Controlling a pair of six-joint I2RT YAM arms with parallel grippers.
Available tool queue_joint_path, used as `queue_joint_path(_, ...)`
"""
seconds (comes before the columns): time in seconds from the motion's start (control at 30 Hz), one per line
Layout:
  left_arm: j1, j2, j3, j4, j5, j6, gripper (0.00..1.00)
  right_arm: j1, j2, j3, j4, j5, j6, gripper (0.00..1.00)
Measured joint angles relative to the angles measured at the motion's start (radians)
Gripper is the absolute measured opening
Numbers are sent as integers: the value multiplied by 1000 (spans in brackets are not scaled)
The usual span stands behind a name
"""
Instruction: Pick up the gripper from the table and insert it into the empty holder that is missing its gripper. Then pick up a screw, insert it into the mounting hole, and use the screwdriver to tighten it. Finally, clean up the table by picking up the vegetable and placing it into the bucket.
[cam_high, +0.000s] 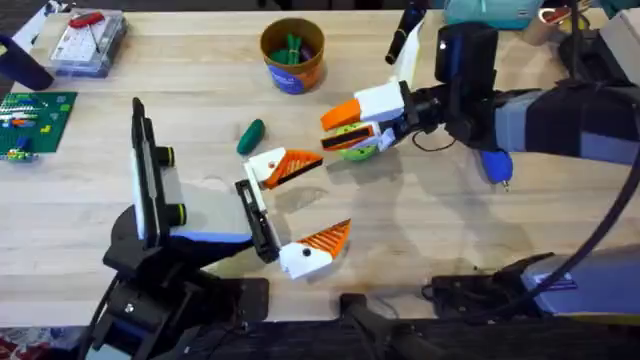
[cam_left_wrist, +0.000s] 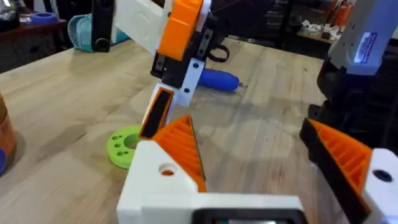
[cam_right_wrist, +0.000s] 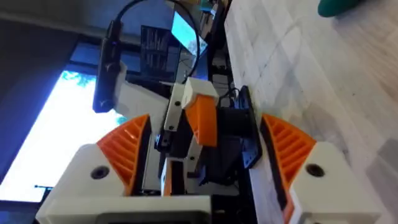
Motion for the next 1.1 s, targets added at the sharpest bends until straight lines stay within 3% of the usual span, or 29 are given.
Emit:
queue_joint_path(0.47,0,0,0,0,0,0,991,84,0,0,0,-1,1,974)
queue_joint_path(0.7,0,0,0,0,0,0,991,132,0,0,1,-1,4,762)
queue_joint_path(0.87,0,0,0,0,0,0,991,133,0,0,1,-1,9,541)
queue_joint_path(1.1,0,0,0,0,0,0,991,133,0,0,0,0,17,412)
